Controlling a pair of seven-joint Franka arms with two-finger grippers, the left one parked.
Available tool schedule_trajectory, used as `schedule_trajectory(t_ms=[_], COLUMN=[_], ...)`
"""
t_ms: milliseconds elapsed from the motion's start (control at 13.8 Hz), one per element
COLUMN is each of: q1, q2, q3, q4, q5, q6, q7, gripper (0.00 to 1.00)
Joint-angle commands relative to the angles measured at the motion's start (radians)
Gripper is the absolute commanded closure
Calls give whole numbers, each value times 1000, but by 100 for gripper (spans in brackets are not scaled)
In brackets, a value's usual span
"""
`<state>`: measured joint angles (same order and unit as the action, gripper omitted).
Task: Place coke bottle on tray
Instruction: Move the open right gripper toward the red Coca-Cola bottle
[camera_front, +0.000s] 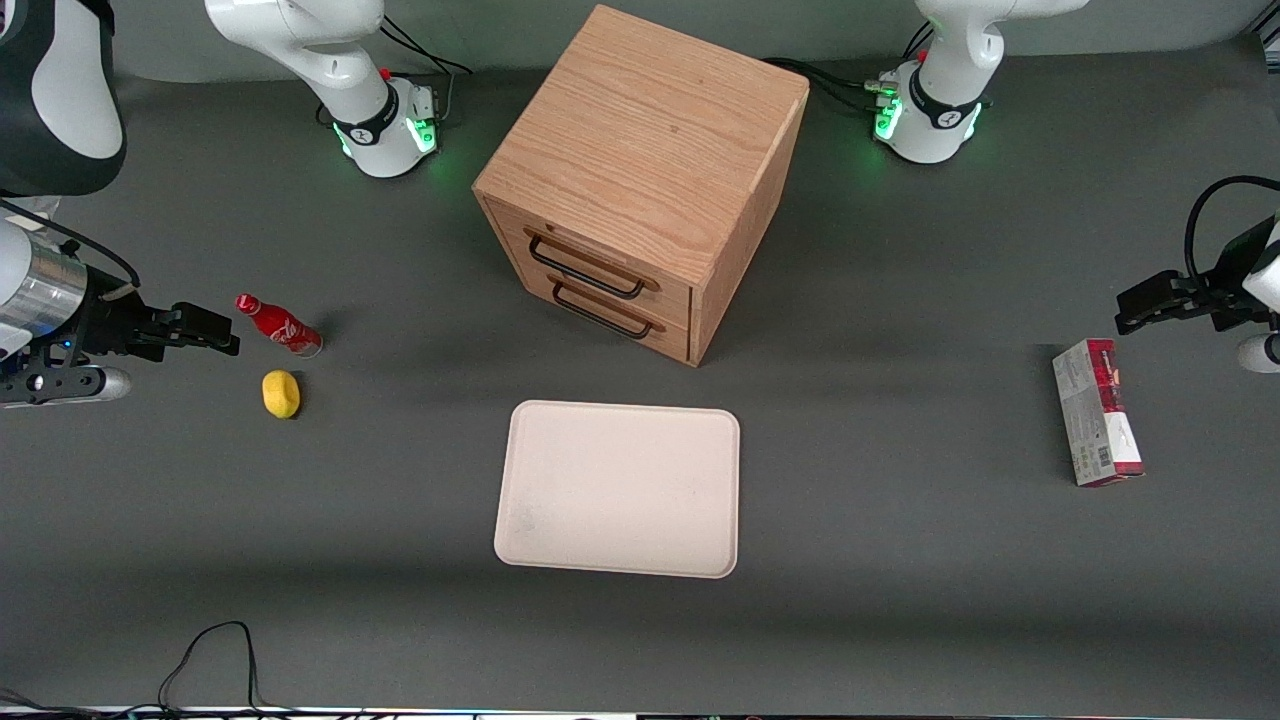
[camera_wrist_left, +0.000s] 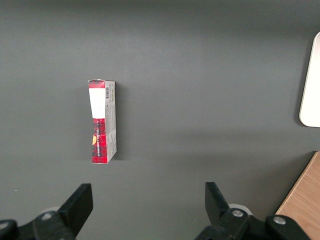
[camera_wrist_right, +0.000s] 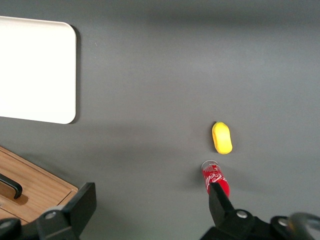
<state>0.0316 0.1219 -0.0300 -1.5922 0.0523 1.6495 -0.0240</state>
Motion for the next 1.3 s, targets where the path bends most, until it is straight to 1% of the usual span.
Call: schedule_trajectory(t_ms=[0, 939, 1228], q1=[-13, -7, 1], q2=[4, 18, 18], q3=[15, 12, 10], q4=[34, 44, 15], q5=[-5, -17, -19], q6=[-11, -11, -16], q7=[26, 24, 32], gripper=[0, 0, 0])
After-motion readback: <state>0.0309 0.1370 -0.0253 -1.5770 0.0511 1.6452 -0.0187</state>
